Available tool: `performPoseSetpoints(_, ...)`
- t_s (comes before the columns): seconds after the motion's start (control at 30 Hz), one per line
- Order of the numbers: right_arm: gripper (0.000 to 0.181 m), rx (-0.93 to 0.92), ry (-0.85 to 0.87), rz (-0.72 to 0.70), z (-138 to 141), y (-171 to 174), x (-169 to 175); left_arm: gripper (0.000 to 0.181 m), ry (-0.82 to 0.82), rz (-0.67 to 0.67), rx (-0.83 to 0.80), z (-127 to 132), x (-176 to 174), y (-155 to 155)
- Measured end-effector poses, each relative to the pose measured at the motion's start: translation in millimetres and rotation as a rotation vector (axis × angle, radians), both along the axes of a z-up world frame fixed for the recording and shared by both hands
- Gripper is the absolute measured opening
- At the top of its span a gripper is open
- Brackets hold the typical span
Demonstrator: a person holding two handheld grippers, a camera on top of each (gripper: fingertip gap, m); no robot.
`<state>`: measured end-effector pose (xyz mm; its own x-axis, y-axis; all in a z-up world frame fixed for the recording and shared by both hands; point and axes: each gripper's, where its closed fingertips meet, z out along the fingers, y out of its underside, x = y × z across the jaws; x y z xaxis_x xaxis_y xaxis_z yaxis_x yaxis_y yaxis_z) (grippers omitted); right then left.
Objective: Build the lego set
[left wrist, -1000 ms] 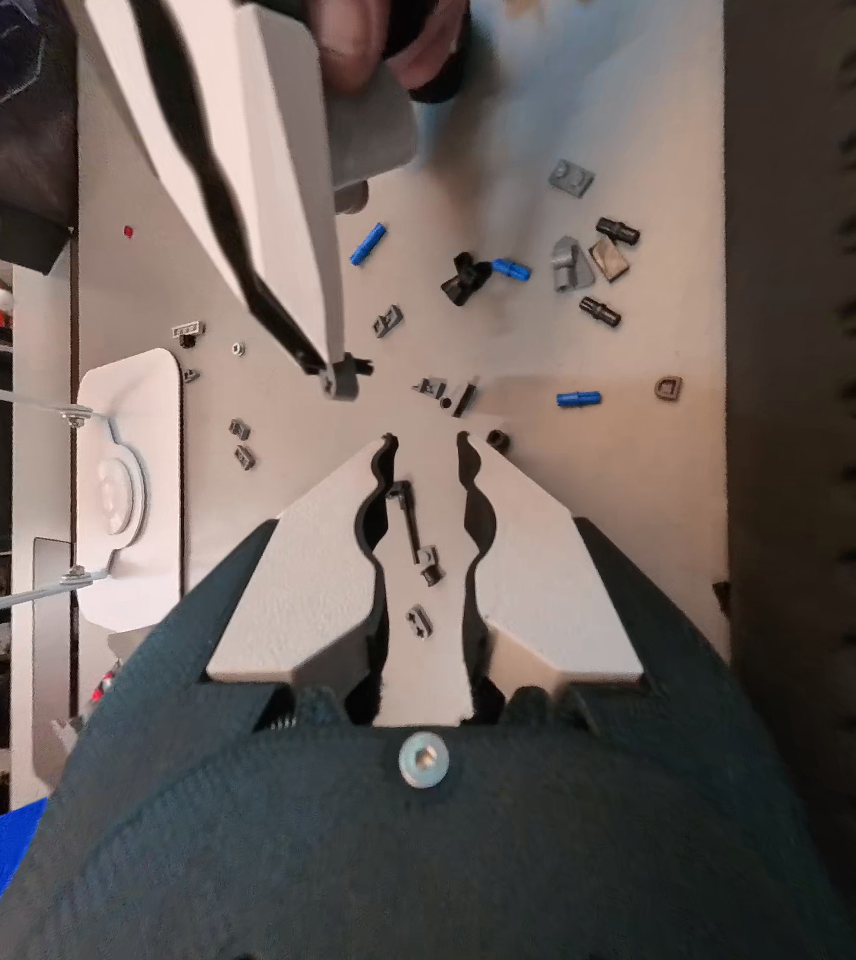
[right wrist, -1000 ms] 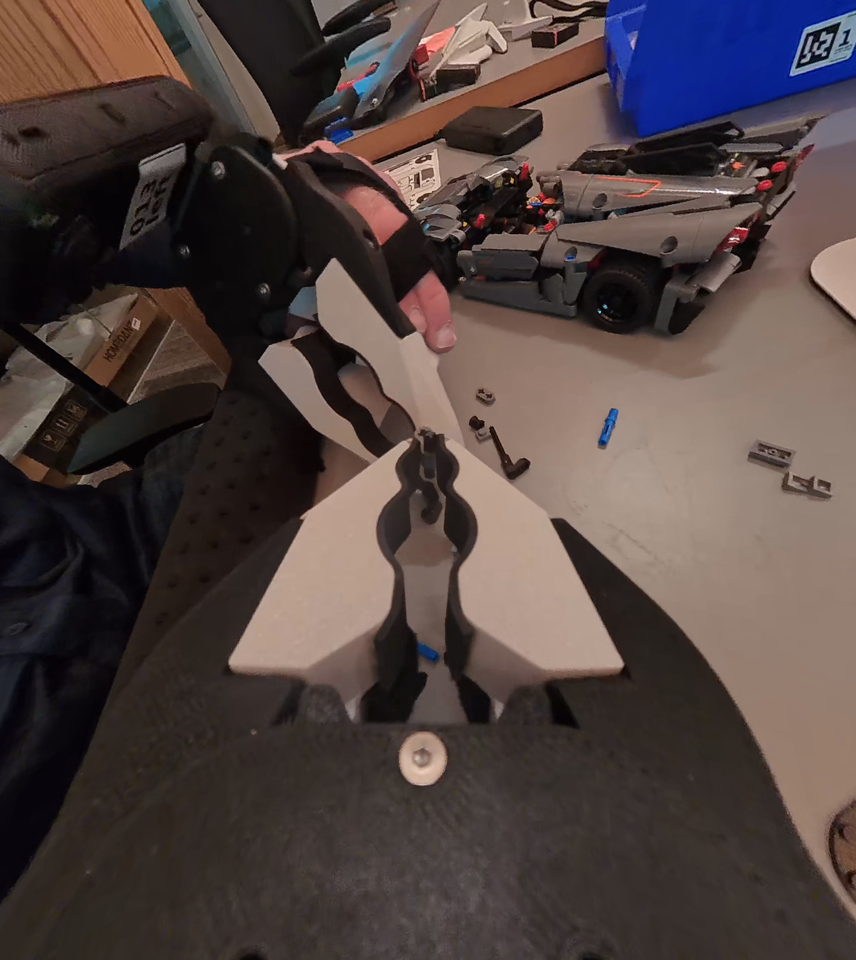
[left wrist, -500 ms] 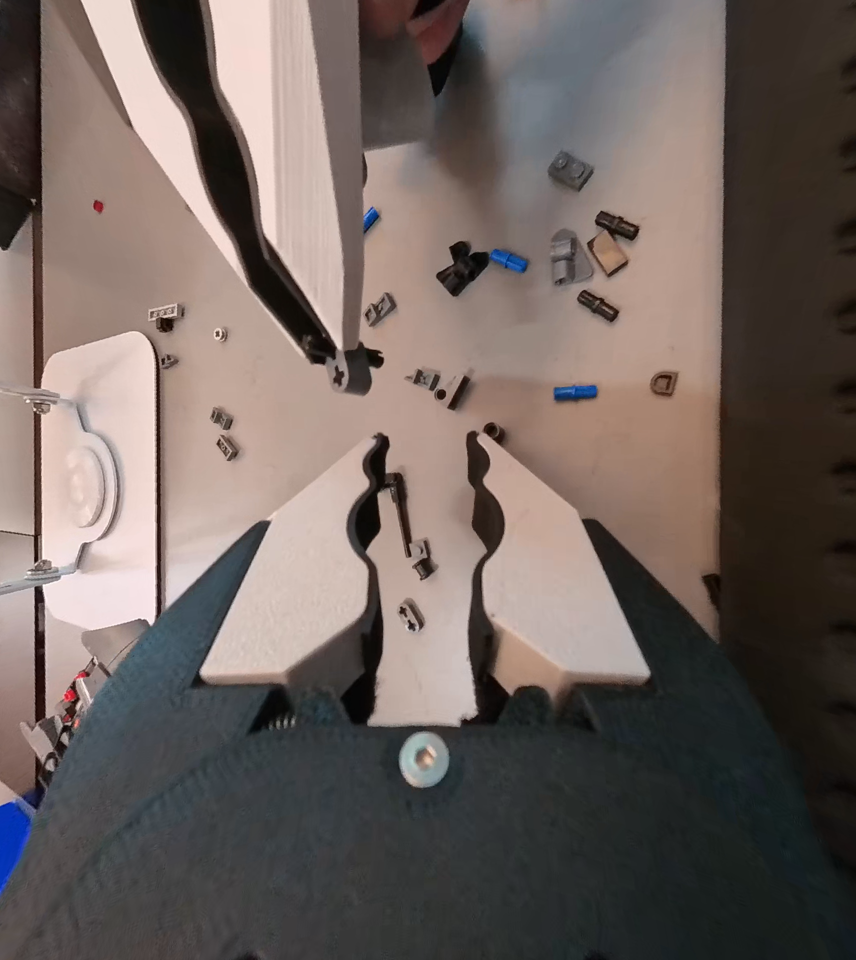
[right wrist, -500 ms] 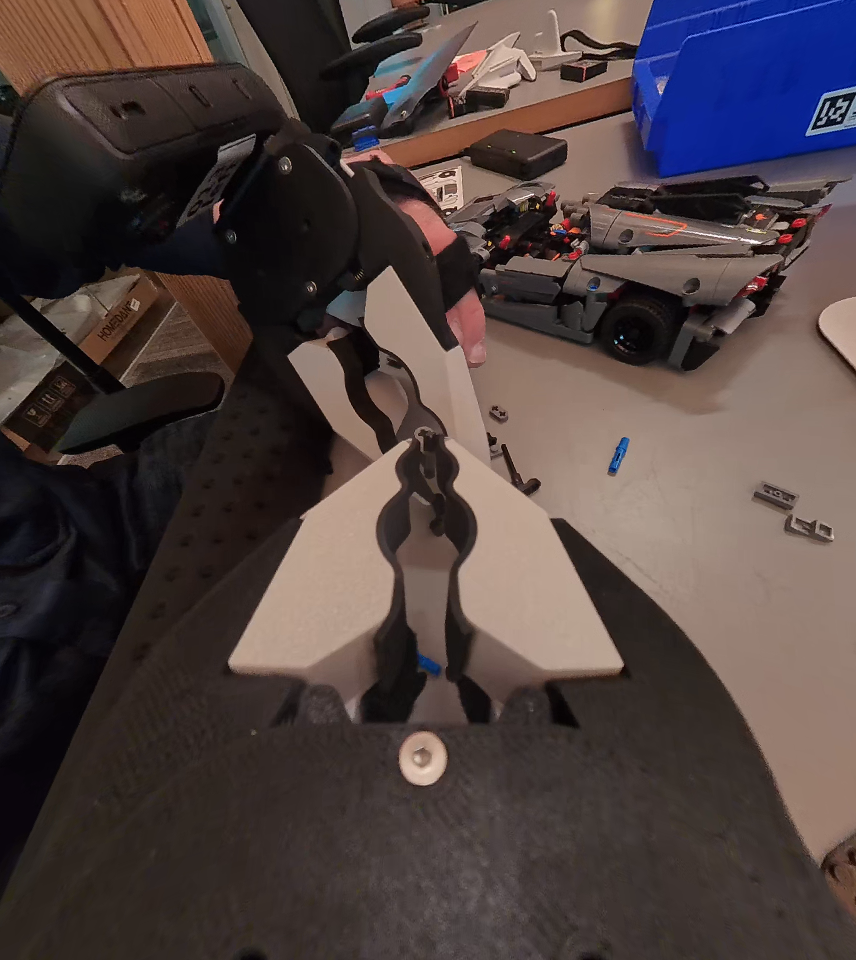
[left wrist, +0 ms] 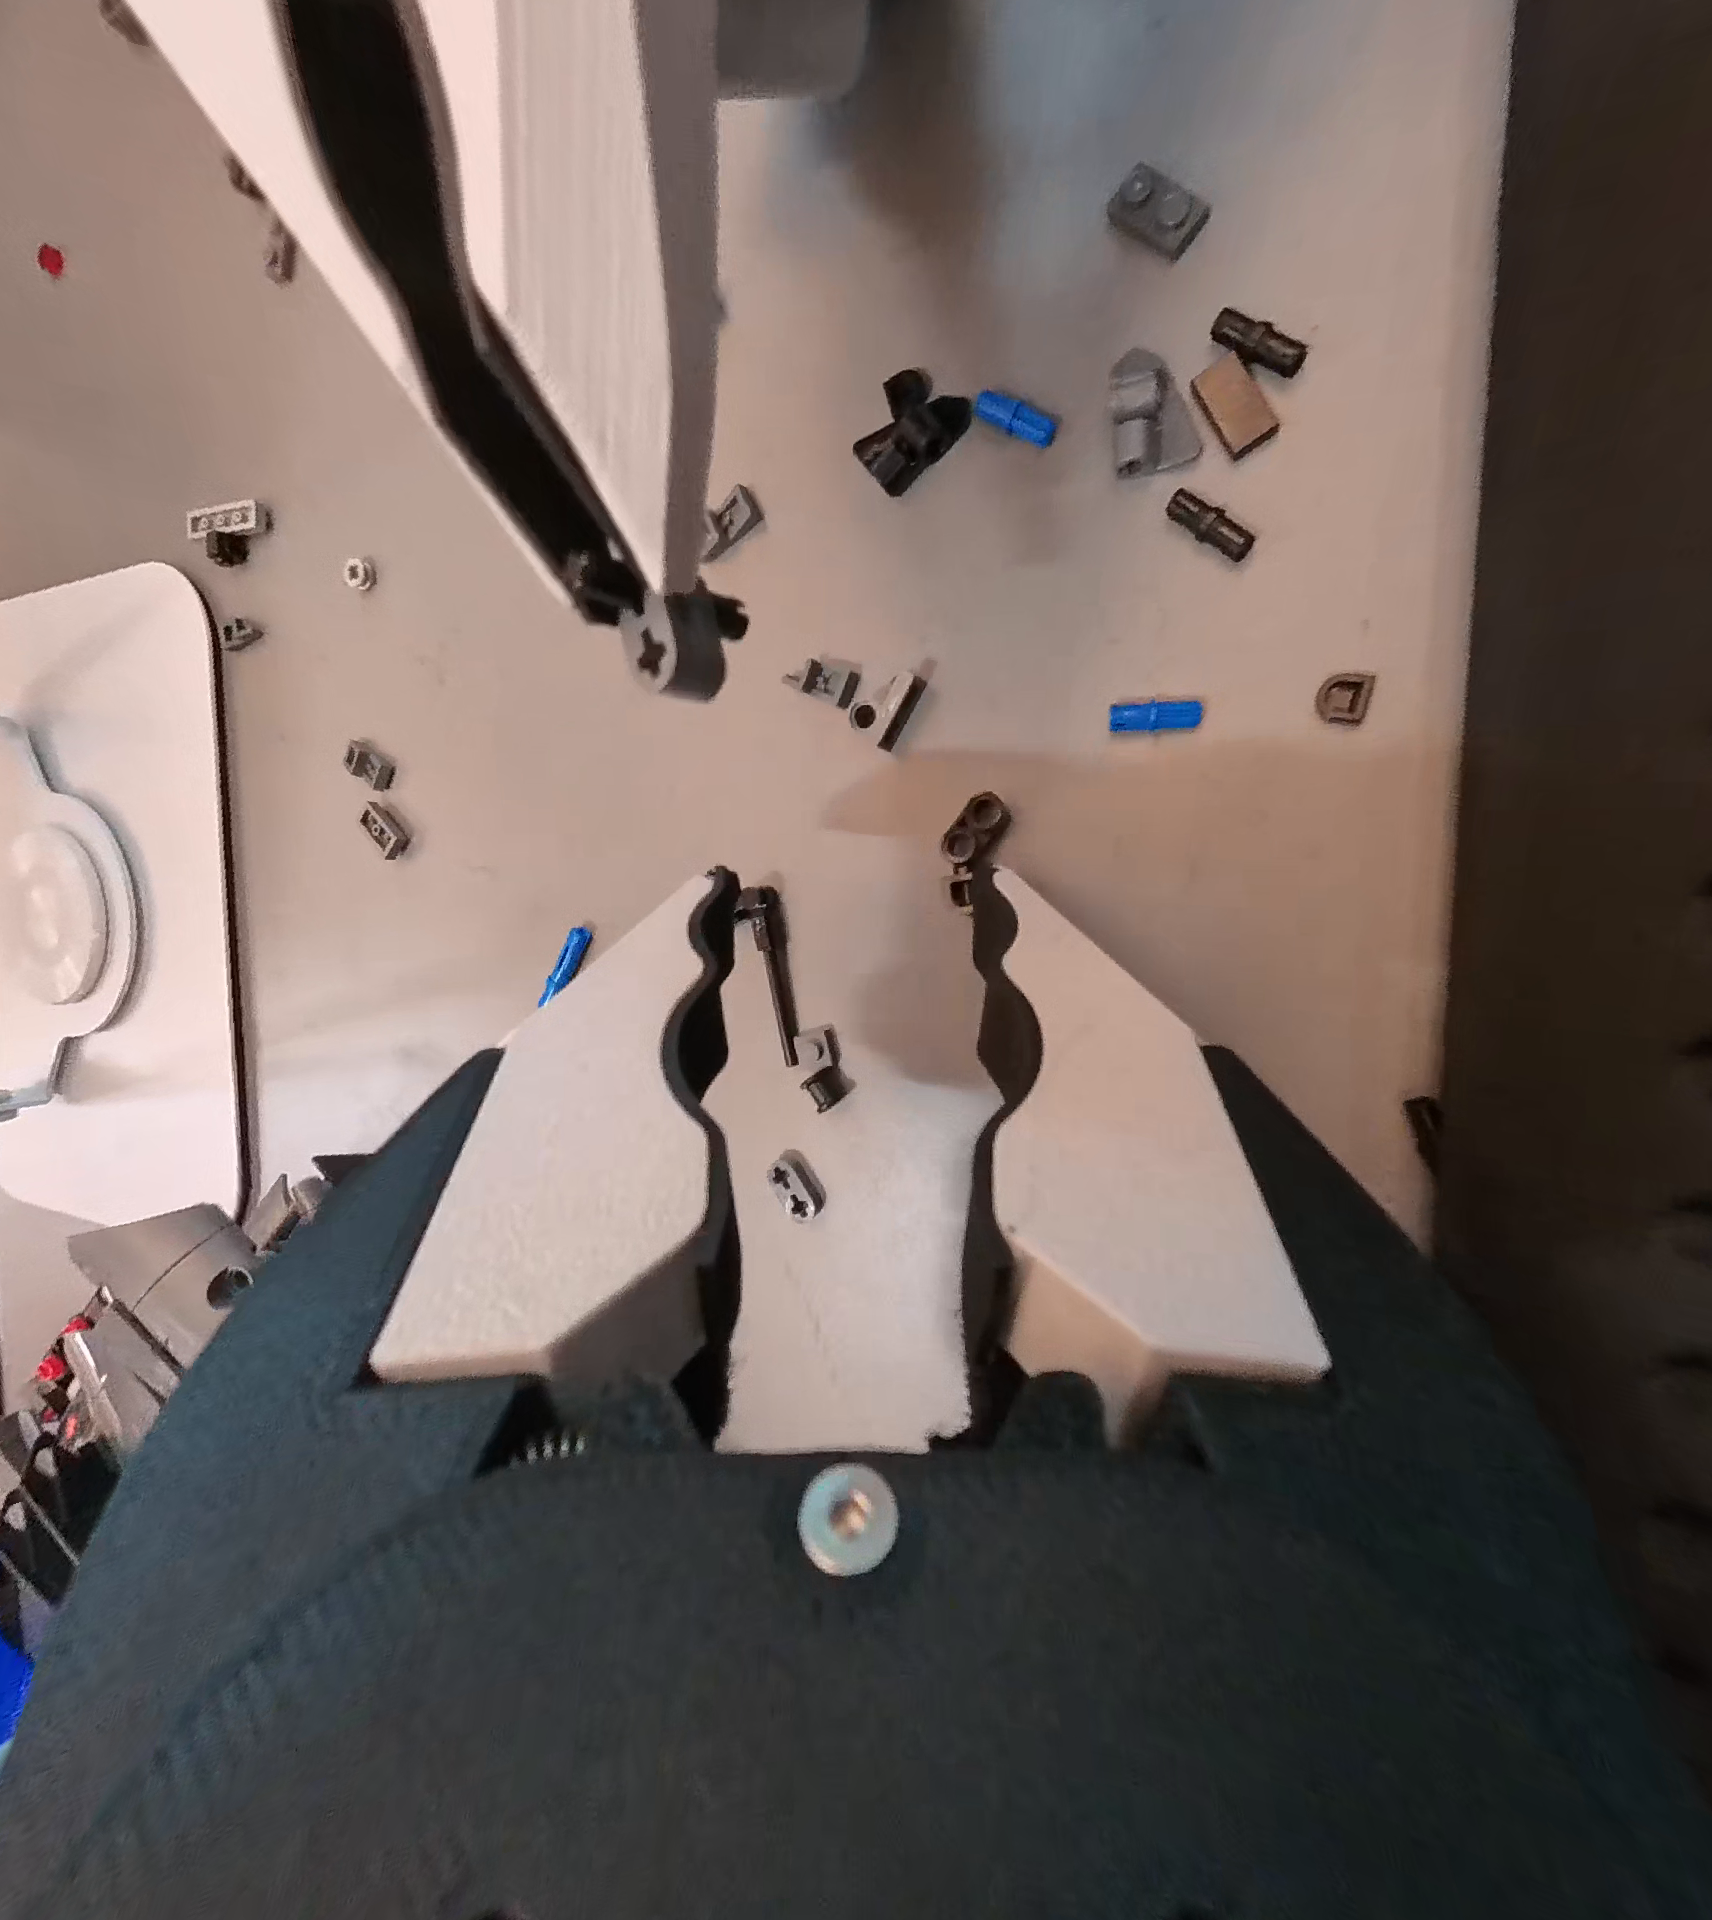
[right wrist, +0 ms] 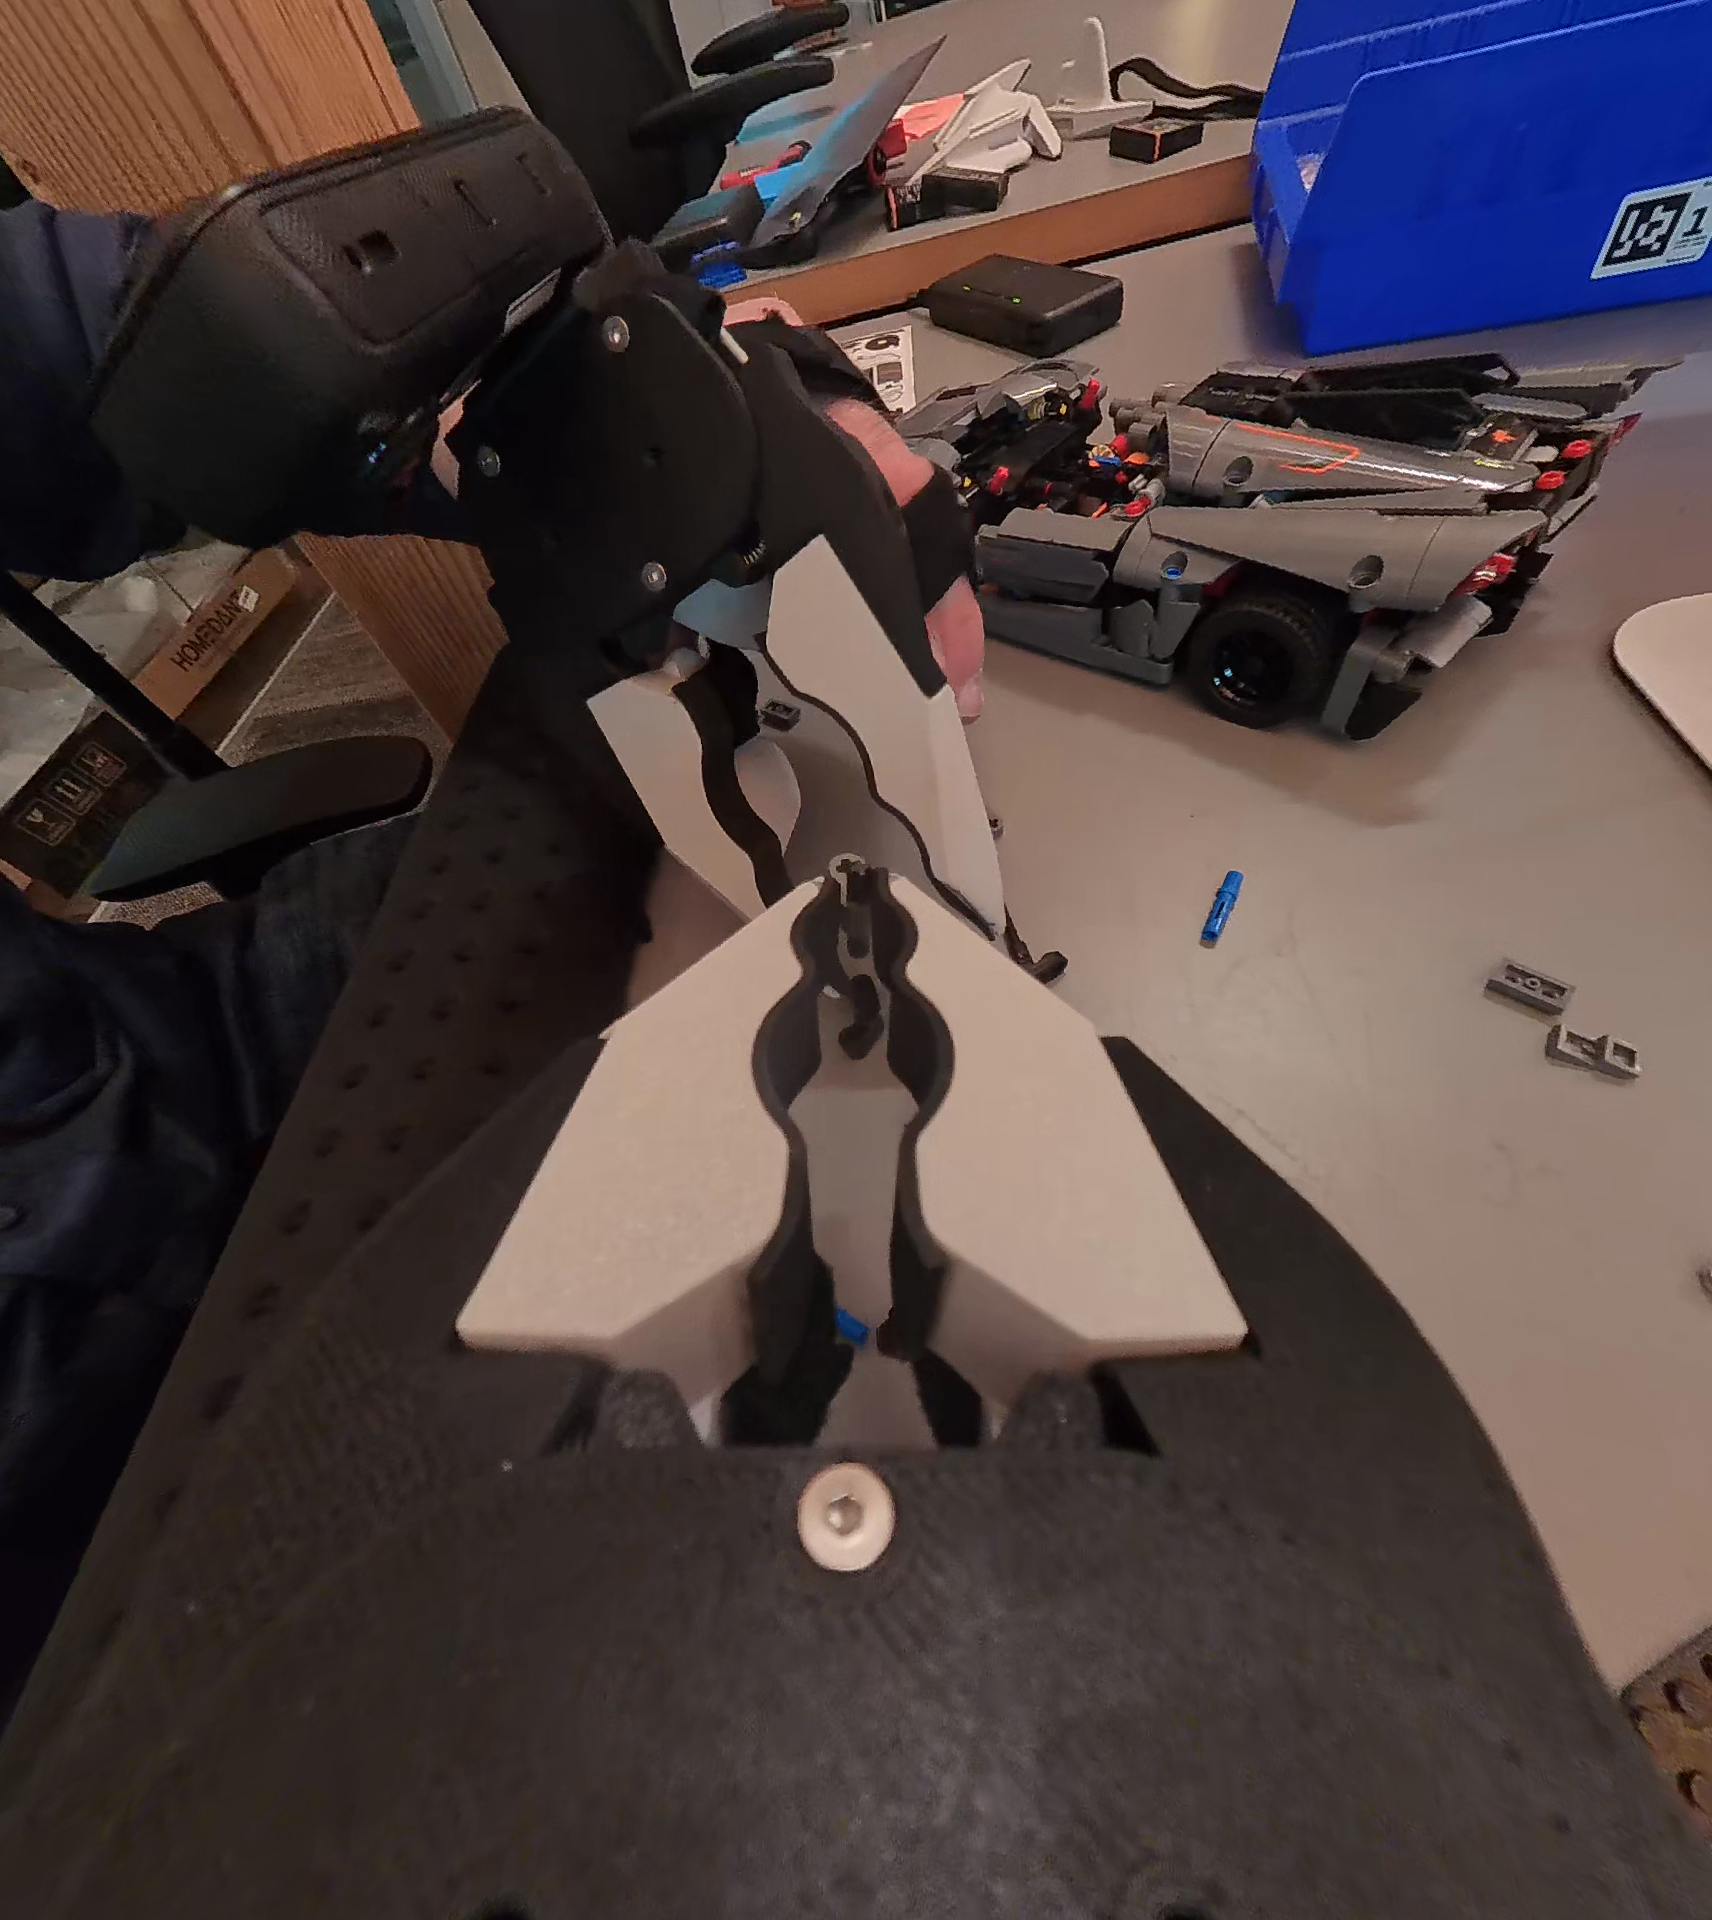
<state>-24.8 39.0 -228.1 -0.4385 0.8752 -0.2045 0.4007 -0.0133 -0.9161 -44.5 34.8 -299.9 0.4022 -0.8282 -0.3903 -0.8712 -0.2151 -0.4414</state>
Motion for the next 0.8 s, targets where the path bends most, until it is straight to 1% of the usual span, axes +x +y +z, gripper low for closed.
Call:
performPoseSetpoints(0.2,0.003,0.0,0.0,-0.003,0,1,0,0.043,-0.036,0.014,-0.021,3,-2,0)
performPoseSetpoints(0.37,0.003,0.005,-0.003,0.0,-2,1,0,0.043,-0.035,0.028,-0.049,1,-5,-1)
performPoseSetpoints(0.47,0.003,0.01,-0.006,0.001,-2,0,0,0.052,-0.046,0.047,-0.113,-5,-5,-5)
performPoseSetpoints(0.57,0.003,0.011,-0.006,0.001,-3,0,0,0.053,-0.058,0.06,-0.138,-9,-7,-6)
performPoseSetpoints(0.8,0.003,0.012,-0.006,-0.001,-3,1,0,0.049,-0.054,0.061,-0.157,-9,-9,-8)
